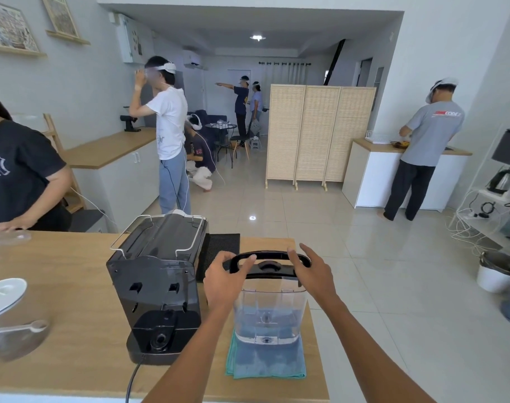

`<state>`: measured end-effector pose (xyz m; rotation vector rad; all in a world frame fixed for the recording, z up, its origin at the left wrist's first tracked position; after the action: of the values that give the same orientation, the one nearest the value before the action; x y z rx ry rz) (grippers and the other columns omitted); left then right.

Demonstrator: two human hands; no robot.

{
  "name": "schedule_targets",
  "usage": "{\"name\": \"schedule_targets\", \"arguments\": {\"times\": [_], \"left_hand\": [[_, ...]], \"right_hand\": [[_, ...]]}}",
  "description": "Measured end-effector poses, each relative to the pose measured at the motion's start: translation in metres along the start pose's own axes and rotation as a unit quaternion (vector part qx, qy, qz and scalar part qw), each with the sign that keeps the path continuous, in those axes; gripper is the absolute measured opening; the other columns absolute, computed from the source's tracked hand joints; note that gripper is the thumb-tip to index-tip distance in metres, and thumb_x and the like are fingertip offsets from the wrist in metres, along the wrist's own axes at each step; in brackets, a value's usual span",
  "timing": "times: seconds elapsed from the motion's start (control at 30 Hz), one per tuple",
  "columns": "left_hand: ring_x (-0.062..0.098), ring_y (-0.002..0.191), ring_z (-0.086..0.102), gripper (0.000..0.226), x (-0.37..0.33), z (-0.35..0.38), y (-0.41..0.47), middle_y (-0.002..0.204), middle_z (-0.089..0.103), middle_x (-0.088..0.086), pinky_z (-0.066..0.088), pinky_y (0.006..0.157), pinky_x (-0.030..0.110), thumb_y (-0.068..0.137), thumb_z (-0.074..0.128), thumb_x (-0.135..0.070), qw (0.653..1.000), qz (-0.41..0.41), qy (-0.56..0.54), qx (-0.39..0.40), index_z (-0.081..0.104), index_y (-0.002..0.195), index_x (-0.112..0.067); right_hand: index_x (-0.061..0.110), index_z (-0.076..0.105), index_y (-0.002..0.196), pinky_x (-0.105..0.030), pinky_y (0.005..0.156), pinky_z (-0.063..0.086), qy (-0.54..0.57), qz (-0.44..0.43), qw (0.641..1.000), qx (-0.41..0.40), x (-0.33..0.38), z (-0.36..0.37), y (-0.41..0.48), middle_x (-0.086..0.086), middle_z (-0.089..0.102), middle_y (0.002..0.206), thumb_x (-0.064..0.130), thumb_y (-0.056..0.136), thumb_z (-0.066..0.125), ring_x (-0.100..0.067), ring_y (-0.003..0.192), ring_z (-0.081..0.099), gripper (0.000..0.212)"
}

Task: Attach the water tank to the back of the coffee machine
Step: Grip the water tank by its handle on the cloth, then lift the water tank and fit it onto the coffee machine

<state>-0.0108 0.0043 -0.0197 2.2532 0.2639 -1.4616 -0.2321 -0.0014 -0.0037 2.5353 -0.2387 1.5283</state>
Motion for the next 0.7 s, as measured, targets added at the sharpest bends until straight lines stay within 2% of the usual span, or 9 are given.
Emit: {"name": "schedule_targets", "arguments": {"times": [0.1,0.2,0.33,0.43,0.5,0.6,0.7], "left_hand": [[0.008,0.089,0.06,0.046,-0.003,0.004,0.001,0.091,0.064,-0.017,0.041,0.076,0.03,0.086,0.06,-0.067,0.999,-0.041,-0.023,0.016,0.065,0.095,-0.022],[0.01,0.091,0.06,0.044,-0.004,0.009,0.006,0.102,0.067,-0.01,0.042,0.079,0.032,0.09,0.055,-0.065,0.996,-0.079,-0.022,0.048,0.064,0.1,-0.023],[0.017,0.114,0.058,0.044,-0.002,0.011,0.01,0.127,0.064,-0.007,0.043,0.096,0.036,0.094,0.057,-0.055,0.991,-0.088,-0.028,0.099,0.061,0.13,-0.03],[0.016,0.12,0.054,0.044,0.001,0.01,0.011,0.138,0.06,-0.004,0.041,0.1,0.035,0.097,0.056,-0.05,0.986,-0.077,-0.052,0.135,0.056,0.138,-0.034],[0.012,0.116,0.05,0.045,0.006,0.01,0.008,0.14,0.058,-0.003,0.038,0.099,0.032,0.099,0.053,-0.047,0.982,-0.069,-0.063,0.166,0.053,0.142,-0.034],[0.008,0.124,0.044,0.053,0.015,0.008,0.004,0.141,0.05,-0.012,0.035,0.107,0.034,0.097,0.055,-0.051,0.975,-0.059,-0.079,0.199,0.045,0.148,-0.041],[0.006,0.133,0.036,0.063,0.02,0.005,0.001,0.142,0.044,-0.016,0.028,0.117,0.035,0.094,0.063,-0.048,0.965,-0.053,-0.095,0.24,0.039,0.152,-0.041]], "right_hand": [[0.039,0.049,0.141,-0.046,0.103,0.048,-0.003,0.008,1.0,-0.008,-0.001,0.002,0.001,0.0,0.059,0.14,0.096,0.065,0.035,-0.031,0.106,0.068,0.096],[0.039,0.049,0.141,-0.047,0.1,0.05,0.005,0.017,1.0,-0.009,-0.002,0.004,0.002,0.0,0.061,0.138,0.093,0.066,0.037,-0.033,0.105,0.068,0.094],[0.039,0.039,0.148,-0.045,0.106,0.045,0.029,0.036,0.999,0.016,0.0,0.004,-0.002,-0.003,0.055,0.144,0.078,0.074,0.047,-0.032,0.117,0.061,0.084],[0.032,0.027,0.155,-0.042,0.113,0.032,0.051,0.037,0.997,0.048,-0.004,0.002,-0.005,-0.004,0.04,0.156,0.062,0.089,0.053,-0.029,0.14,0.04,0.077],[0.032,0.023,0.156,-0.041,0.114,0.03,0.06,0.034,0.995,0.069,-0.01,0.0,-0.009,-0.003,0.035,0.159,0.062,0.089,0.054,-0.028,0.143,0.035,0.08],[0.038,0.022,0.155,-0.042,0.113,0.031,0.077,0.029,0.992,0.099,-0.021,-0.001,-0.014,-0.001,0.035,0.158,0.07,0.082,0.056,-0.026,0.141,0.038,0.086],[0.039,0.018,0.155,-0.042,0.114,0.031,0.07,0.01,0.991,0.114,-0.029,0.0,-0.019,0.004,0.033,0.159,0.068,0.08,0.059,-0.024,0.143,0.036,0.091]]}}
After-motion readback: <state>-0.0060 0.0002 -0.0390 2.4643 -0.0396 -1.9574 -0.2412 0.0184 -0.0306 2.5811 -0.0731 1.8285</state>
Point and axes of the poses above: each hand's wrist, its own y-axis towards the middle knuckle, its own z-axis out of the palm, x = y × z, the point moved 3 cm from there along y, towards the middle knuckle
